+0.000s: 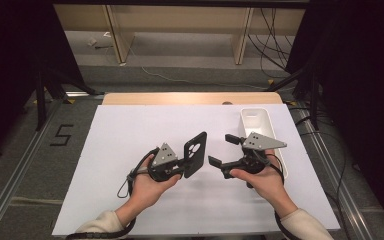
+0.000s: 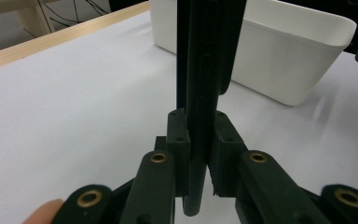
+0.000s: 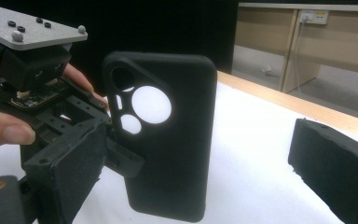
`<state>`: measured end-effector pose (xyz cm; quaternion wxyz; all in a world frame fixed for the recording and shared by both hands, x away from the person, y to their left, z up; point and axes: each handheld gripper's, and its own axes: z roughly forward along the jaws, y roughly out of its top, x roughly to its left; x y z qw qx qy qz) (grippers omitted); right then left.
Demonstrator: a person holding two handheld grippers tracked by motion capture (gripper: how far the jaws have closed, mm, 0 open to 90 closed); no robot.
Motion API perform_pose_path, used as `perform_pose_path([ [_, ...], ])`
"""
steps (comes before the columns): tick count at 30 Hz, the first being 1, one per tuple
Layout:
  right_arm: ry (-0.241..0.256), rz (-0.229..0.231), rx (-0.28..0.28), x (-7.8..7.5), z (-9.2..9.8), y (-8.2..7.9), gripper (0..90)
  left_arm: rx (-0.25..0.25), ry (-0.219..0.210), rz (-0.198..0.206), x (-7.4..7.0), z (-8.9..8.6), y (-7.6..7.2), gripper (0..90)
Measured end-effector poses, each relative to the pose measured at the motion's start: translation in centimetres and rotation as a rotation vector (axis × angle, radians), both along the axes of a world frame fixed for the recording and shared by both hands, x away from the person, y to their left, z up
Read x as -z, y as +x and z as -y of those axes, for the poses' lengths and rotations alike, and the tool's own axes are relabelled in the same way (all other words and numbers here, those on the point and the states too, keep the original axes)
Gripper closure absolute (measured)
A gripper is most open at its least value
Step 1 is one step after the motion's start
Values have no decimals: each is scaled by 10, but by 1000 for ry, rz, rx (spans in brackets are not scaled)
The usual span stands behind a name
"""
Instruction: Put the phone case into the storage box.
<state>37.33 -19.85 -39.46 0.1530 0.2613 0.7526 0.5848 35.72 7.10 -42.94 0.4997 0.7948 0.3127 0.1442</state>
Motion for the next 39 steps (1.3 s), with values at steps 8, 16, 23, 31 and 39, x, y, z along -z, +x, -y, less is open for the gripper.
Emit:
perform_pose_path([
  [8,-2,7,27,3,-2,-2,56,-22,-8,1,-1,5,1,800],
  [16,5,17,50,4,-5,-3,55,-8,-6,-3,0,16,0,800],
  [23,7,26,62,4,-9,-4,50,1,-7,-5,0,23,-1,800],
  [31,7,39,66,4,-18,-3,36,7,-6,-4,0,27,-2,800],
  [39,5,46,84,6,-26,-3,24,15,-5,-5,1,30,-3,800],
])
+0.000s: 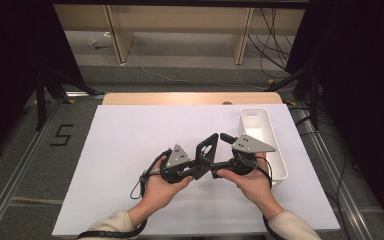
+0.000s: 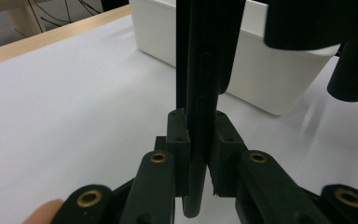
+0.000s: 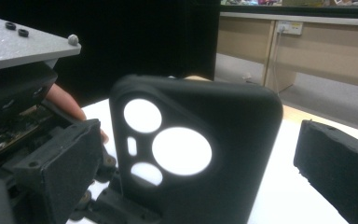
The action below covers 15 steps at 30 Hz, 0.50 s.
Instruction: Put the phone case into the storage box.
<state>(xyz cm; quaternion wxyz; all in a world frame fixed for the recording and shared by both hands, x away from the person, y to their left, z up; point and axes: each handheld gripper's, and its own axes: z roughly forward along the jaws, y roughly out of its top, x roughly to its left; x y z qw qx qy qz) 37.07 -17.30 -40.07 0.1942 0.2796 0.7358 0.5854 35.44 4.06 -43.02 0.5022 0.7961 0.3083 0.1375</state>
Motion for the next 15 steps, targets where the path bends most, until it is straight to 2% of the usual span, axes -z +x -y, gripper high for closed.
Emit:
perform_pose_path([
  [15,22,12,29,3,-10,2,40,12,-6,-5,2,4,-1,800],
])
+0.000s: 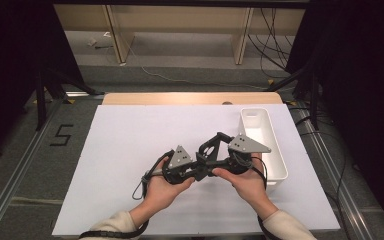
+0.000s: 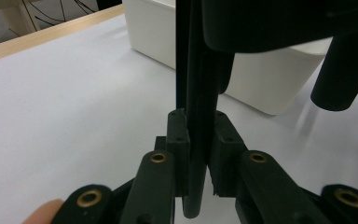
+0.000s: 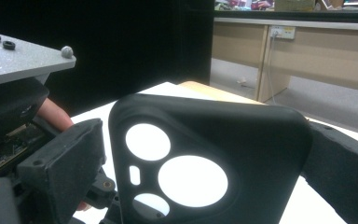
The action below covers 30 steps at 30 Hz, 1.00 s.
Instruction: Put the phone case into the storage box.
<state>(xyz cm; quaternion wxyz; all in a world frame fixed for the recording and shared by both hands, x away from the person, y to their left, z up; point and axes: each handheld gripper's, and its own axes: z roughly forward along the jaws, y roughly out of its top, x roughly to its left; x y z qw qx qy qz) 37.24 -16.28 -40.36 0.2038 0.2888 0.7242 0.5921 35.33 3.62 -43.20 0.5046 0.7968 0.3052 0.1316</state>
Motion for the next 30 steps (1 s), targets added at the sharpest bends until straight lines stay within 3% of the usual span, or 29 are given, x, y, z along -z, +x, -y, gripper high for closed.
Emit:
perform_pose_path([
  [14,17,9,22,0,0,0,127,2,-1,1,0,0,0,800],
  [30,11,25,46,-2,-3,-3,149,4,-12,5,-1,-1,1,794],
])
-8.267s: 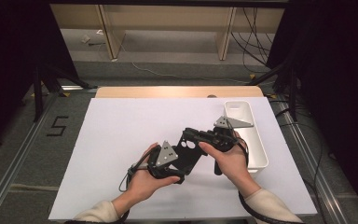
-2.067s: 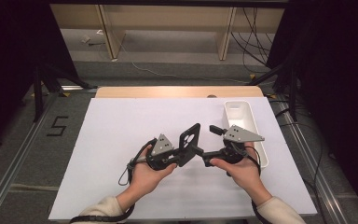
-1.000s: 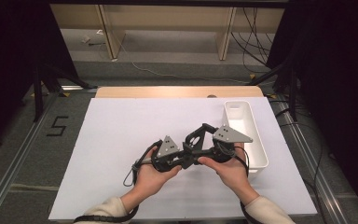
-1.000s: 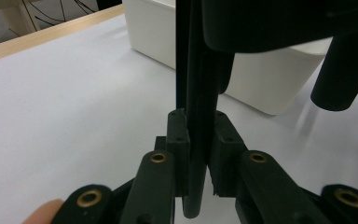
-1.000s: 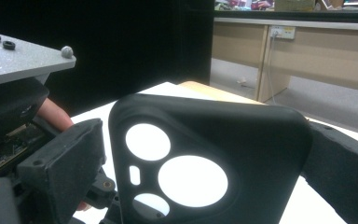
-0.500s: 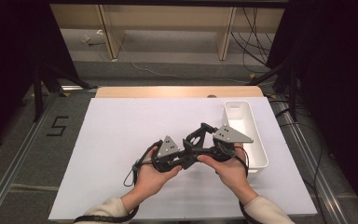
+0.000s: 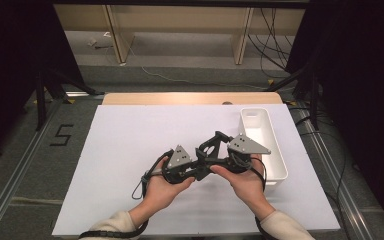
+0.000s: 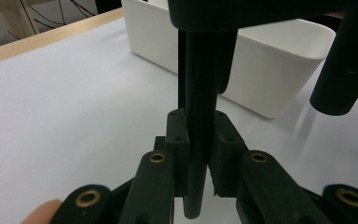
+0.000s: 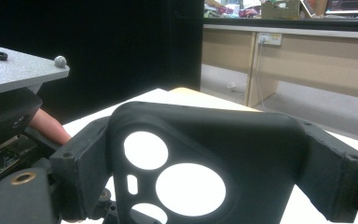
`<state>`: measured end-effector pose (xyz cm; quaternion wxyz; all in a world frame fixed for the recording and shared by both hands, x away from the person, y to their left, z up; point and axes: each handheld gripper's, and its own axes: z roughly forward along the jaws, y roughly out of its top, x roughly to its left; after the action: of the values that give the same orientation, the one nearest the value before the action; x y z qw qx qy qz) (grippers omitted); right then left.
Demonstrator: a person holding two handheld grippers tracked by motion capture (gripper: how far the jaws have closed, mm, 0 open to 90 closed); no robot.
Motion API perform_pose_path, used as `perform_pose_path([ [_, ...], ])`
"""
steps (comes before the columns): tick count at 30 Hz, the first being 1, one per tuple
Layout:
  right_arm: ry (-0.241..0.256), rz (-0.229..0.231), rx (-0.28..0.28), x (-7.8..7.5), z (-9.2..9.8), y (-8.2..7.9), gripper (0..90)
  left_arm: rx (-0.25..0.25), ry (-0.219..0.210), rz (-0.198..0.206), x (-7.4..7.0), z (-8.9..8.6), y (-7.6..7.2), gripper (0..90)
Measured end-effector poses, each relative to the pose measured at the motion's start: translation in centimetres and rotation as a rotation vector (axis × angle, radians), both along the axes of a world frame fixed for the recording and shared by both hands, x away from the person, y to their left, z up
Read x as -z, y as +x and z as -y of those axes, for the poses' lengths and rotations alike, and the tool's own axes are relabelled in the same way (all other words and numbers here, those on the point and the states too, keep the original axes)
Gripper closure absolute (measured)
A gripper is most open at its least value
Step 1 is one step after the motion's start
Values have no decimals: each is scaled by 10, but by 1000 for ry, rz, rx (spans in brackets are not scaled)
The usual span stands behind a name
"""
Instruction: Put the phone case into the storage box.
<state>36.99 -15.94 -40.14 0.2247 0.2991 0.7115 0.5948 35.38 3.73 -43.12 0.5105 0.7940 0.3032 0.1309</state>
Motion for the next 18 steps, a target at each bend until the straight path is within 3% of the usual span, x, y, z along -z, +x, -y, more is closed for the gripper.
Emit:
perform_pose_path([
  [5,14,-5,7,-3,0,0,151,13,5,25,-3,-2,0,778],
  [10,32,6,16,-7,2,1,152,41,30,47,-6,-5,-1,608],
  [13,36,5,22,-8,4,2,152,55,43,58,-7,-8,-2,445],
  [16,35,3,30,-8,6,2,152,56,60,59,-9,-11,-3,194],
  [18,35,4,35,-8,7,3,152,62,69,68,-9,-16,-3,136],
])
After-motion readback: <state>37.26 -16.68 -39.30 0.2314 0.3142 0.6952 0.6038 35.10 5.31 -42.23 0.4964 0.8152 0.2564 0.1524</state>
